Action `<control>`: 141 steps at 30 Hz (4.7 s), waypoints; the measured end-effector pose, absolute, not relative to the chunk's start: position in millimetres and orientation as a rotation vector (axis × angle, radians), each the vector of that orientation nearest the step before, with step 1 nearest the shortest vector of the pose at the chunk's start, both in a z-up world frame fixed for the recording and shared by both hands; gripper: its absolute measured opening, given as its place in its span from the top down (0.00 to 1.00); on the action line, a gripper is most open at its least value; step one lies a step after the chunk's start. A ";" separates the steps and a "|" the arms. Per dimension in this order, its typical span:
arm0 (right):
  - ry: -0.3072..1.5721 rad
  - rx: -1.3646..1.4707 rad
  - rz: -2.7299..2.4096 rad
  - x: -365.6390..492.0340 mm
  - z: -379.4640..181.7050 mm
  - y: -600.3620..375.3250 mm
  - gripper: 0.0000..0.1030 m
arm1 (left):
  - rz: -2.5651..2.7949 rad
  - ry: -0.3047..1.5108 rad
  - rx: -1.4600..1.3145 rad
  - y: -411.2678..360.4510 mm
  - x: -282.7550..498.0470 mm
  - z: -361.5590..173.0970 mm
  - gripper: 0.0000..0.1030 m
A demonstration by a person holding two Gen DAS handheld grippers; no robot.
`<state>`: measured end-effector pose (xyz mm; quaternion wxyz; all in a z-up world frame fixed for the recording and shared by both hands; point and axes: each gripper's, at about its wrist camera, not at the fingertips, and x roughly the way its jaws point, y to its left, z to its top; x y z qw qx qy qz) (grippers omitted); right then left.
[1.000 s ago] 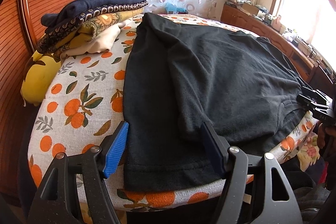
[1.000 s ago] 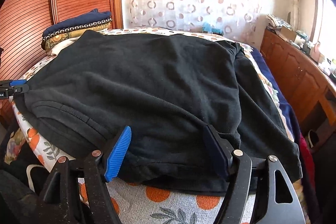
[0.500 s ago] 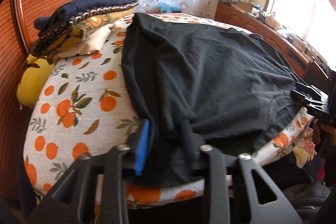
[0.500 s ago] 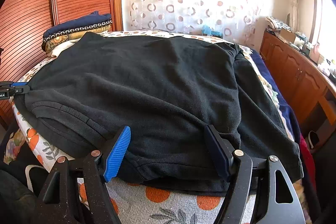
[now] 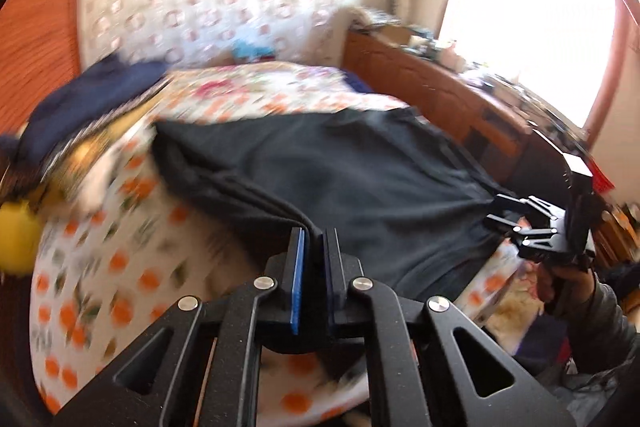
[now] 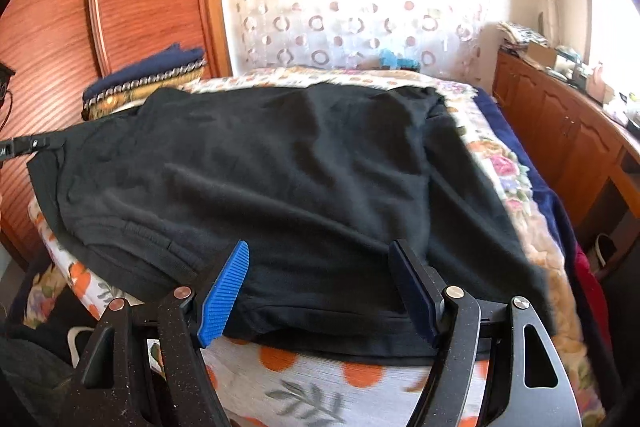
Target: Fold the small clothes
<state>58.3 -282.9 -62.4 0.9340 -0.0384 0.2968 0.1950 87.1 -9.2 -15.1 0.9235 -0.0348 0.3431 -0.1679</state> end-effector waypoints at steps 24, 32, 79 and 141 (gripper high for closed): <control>0.590 0.035 0.260 24.6 -50.1 -395.1 0.28 | -0.753 0.768 0.141 -284.2 208.7 34.6 0.91; 0.596 0.026 0.272 23.4 -48.6 -391.5 0.28 | -0.745 0.771 0.150 -274.2 205.4 31.1 0.61; 0.747 -0.415 0.654 268.7 -32.6 -155.1 0.98 | -0.393 0.821 0.035 -11.8 267.3 -44.6 0.27; 0.815 -0.115 0.159 338.5 -34.7 -291.6 0.56 | -0.459 0.924 0.113 -96.6 295.6 -83.9 0.19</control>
